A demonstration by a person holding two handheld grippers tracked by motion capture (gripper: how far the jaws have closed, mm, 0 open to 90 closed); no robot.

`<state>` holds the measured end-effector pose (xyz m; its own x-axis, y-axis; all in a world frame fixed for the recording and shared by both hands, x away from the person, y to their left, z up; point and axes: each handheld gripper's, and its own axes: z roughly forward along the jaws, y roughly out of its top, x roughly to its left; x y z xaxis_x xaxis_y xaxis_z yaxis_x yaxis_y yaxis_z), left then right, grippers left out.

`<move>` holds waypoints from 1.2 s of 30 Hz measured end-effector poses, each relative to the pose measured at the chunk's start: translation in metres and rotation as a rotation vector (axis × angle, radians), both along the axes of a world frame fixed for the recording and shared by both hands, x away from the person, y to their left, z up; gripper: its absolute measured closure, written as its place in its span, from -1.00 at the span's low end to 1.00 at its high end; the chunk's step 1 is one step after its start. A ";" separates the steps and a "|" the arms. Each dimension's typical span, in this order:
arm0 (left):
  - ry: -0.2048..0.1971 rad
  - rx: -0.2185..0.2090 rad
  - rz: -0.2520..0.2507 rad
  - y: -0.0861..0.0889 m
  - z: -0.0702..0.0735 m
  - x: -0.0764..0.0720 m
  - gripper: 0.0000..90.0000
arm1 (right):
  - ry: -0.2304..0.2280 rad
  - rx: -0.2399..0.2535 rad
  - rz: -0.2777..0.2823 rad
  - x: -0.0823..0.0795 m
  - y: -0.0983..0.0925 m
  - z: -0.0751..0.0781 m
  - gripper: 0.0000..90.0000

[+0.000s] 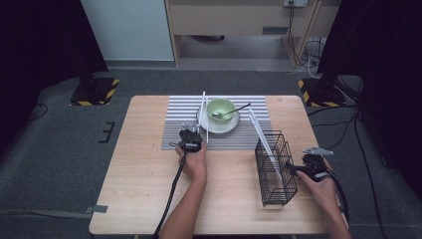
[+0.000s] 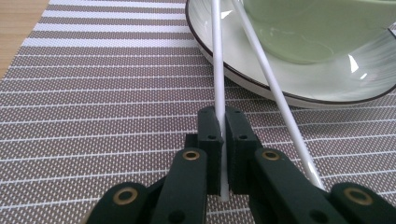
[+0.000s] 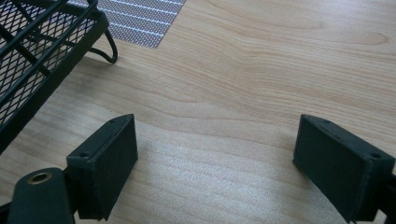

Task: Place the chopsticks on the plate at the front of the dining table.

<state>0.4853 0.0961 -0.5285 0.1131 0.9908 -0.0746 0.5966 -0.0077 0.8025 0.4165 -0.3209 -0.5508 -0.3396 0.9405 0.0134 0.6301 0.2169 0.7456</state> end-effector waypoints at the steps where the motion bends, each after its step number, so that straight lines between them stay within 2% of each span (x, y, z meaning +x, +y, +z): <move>1: 0.002 -0.001 0.002 0.000 -0.001 0.000 0.91 | -0.001 0.000 0.000 0.000 0.000 0.000 -0.70; 36: 0.019 -0.015 0.014 -0.003 -0.002 -0.001 0.90 | -0.001 0.000 0.000 0.000 0.000 0.000 -0.70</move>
